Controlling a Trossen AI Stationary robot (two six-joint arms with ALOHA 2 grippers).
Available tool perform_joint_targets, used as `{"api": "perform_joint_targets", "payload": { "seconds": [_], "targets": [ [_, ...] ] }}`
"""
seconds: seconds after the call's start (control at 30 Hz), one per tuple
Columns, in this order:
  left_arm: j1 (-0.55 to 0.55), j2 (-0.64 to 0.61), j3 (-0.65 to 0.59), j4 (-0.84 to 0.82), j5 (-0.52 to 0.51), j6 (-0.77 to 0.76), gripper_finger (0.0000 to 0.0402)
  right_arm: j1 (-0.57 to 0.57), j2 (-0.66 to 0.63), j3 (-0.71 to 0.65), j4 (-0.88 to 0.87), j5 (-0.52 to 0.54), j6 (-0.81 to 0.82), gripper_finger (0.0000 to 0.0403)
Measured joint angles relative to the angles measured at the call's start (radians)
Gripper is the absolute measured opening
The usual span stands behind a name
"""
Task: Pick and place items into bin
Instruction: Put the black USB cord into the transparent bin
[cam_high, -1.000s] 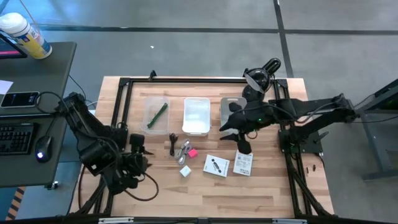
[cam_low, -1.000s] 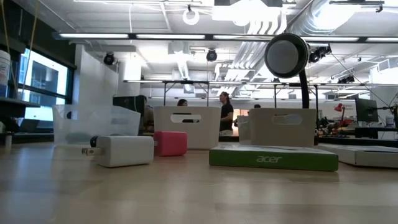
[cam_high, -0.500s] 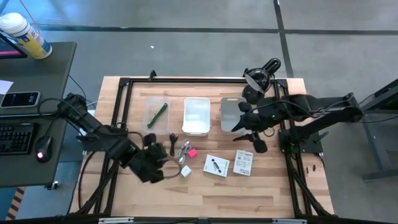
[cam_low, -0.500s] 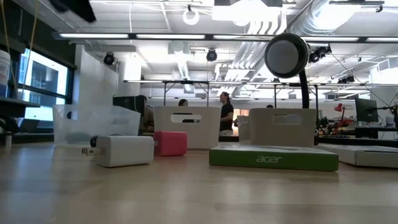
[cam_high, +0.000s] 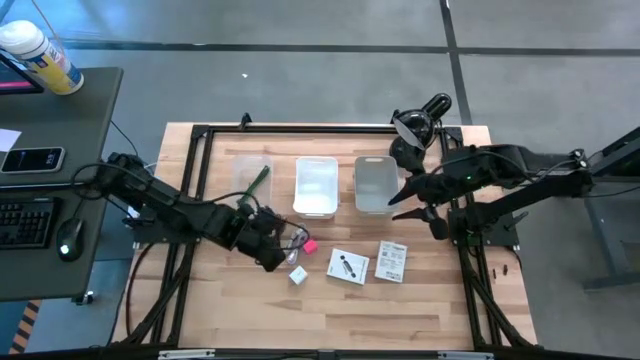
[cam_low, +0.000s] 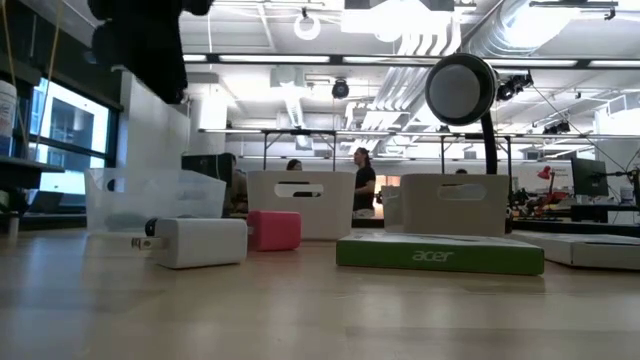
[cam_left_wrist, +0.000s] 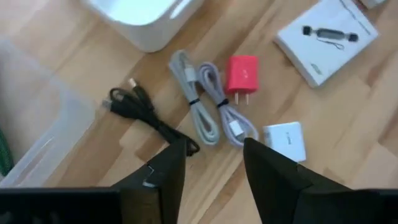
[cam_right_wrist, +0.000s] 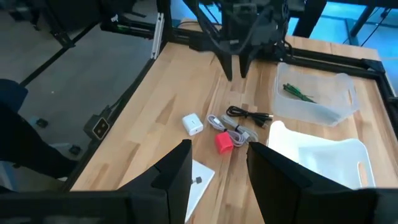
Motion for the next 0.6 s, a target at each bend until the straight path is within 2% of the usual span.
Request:
{"api": "perform_joint_targets", "payload": {
  "seconds": [0.23, 0.3, 0.43, 0.6],
  "targets": [
    [-0.001, 0.043, 0.000, 0.278, 0.089, 0.457, 0.0164, 0.000, -0.001, 0.000, -0.076, -0.002, -0.019, 0.0145],
    [-0.010, 0.054, 0.001, 0.311, 0.133, 0.539, 0.0159, 0.000, -0.001, 0.000, -0.073, -0.002, -0.019, 0.0145],
    [-0.025, 0.080, 0.001, 0.304, 0.210, 0.574, 0.0147, 0.000, -0.002, 0.000, -0.069, 0.005, -0.020, 0.0145],
    [-0.051, 0.106, 0.000, 0.344, 0.226, 0.581, 0.0135, 0.000, -0.005, 0.000, -0.083, 0.005, -0.025, 0.0145]
  ]
}}
